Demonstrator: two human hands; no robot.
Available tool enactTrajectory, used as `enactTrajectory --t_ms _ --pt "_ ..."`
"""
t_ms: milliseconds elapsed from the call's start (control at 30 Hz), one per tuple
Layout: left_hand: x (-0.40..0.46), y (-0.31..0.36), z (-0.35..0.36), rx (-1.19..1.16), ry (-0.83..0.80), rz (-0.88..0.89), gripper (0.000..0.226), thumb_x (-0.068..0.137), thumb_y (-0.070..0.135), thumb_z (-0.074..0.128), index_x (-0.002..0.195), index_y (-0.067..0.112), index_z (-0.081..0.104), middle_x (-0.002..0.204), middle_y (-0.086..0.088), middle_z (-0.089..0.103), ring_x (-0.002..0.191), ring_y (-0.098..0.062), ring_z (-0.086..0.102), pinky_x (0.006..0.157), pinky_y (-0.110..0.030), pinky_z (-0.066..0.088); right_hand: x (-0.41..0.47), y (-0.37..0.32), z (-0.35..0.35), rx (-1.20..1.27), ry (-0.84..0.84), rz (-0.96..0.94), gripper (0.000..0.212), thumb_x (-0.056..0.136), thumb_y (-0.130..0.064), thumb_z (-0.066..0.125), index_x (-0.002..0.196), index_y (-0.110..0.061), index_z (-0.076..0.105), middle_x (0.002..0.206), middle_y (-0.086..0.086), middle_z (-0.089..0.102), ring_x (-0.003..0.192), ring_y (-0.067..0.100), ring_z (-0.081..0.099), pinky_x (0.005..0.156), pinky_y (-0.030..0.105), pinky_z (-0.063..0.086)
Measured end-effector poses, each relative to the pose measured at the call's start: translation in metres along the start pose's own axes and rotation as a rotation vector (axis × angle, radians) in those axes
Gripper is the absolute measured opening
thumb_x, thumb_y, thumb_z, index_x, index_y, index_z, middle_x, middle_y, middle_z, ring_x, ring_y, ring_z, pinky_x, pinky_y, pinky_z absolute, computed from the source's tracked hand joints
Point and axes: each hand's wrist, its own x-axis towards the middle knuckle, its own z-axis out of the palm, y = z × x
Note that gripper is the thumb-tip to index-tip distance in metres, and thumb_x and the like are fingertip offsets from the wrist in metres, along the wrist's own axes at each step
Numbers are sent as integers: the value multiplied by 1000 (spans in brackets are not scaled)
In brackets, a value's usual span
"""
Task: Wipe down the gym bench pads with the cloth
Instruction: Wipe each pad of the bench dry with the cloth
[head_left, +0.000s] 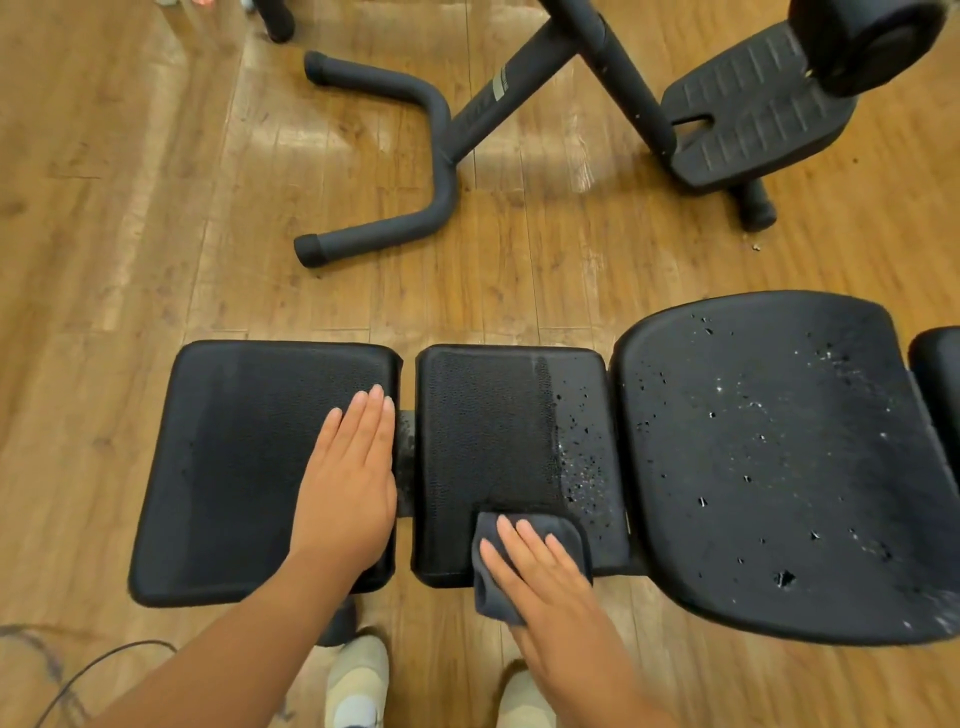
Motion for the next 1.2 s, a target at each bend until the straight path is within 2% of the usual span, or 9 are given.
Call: enactTrajectory --t_ms 133,267,400,500,633,800,900,967,1200 --pt "0 0 1 -1 -1 -1 55 91 17 23 142 -3 31 149 -18 32 140 -28 26 114 -43 17 27 14 -15 65 56 17 80 74 -18 64 145 -24 28 153 -3 23 142 13 14 113 31 13" --pt "0 0 0 -5 1 1 54 92 17 23 142 -3 30 149 -18 31 140 -27 25 114 -43 16 83 40 -41 107 132 30 61 89 -18 44 146 -21 25 154 -2 14 143 15 9 116 31 3" --pt "0 0 0 -4 -3 -7 54 92 17 24 143 -2 28 150 -17 31 141 -26 23 115 -42 15 158 64 -74 107 222 165 51 99 -18 37 147 -18 22 157 4 11 144 20 5 117 34 2" --pt "0 0 -1 8 -6 -3 55 92 17 24 143 -2 29 150 -17 30 141 -27 24 114 -43 16 181 69 -83 80 210 239 48 100 -23 33 147 -16 23 156 5 13 144 19 5 116 33 1" --pt "0 1 -1 9 -5 0 54 91 17 25 142 -3 30 150 -18 31 140 -27 25 115 -42 14 146 52 -70 106 225 194 52 99 -20 36 148 -17 18 157 3 8 144 18 1 117 35 -1" --pt "-1 1 -1 2 -3 -1 54 92 17 25 142 -3 30 150 -18 31 140 -26 24 116 -41 12 33 20 -26 33 87 89 63 87 -25 41 147 -21 22 155 0 19 143 16 10 115 36 10" --pt "0 0 0 5 -9 0 54 92 18 24 143 -2 28 150 -17 29 141 -26 22 115 -42 14 -12 15 -6 36 -2 36 77 78 -29 43 148 -22 14 155 -2 13 142 18 15 112 34 13" --pt "0 -1 1 4 -9 -2 54 92 18 24 142 -2 28 150 -17 29 141 -26 22 115 -43 16 -13 18 -8 63 -5 34 77 77 -30 42 148 -24 12 155 -5 12 141 15 15 112 32 14" --pt "0 -1 1 -5 -10 -7 54 92 17 24 143 -2 28 150 -17 30 141 -26 22 114 -44 17 36 39 -34 196 89 84 56 90 -26 36 145 -26 27 154 -8 19 143 6 6 116 28 5"
